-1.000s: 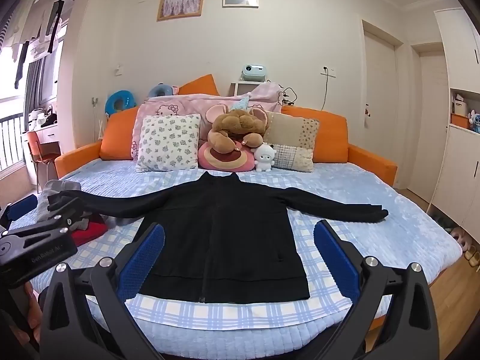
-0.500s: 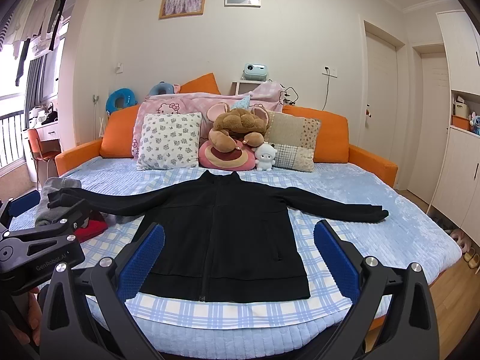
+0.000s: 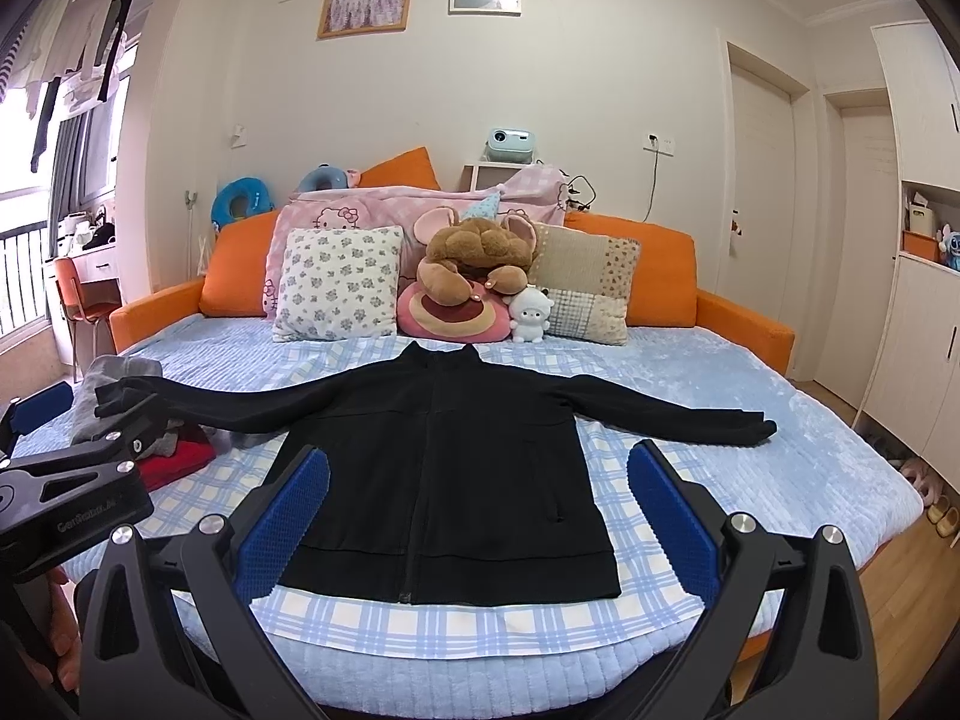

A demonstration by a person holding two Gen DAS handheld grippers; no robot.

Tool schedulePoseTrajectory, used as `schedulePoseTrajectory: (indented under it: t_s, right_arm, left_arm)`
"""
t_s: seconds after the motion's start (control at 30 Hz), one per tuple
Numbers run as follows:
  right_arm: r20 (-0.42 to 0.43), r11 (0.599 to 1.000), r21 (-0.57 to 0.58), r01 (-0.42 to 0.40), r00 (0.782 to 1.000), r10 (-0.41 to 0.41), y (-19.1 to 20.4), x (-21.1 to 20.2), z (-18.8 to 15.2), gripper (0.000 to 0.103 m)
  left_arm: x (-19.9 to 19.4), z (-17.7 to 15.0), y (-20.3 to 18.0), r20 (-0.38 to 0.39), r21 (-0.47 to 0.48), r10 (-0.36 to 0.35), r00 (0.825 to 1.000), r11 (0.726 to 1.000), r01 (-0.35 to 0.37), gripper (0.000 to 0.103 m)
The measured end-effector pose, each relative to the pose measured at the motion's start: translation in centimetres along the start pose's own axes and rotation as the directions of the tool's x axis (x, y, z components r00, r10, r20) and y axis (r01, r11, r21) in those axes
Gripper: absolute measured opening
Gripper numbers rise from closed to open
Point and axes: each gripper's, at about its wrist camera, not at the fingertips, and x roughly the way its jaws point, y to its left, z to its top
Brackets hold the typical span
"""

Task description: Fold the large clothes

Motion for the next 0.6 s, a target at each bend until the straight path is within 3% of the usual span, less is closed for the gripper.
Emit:
schedulePoseTrajectory:
  t_s: [0.6]
  right_arm:
    - [0.006, 1.0, 0.003, 0.013, 1.0, -0.013, -0.23, 0.16, -0.03, 0.099]
  left_arm:
    - [-0.4, -0.07, 0.37, 0.004, 0.021, 0.003, 1.0, 1.0, -0.003, 0.1]
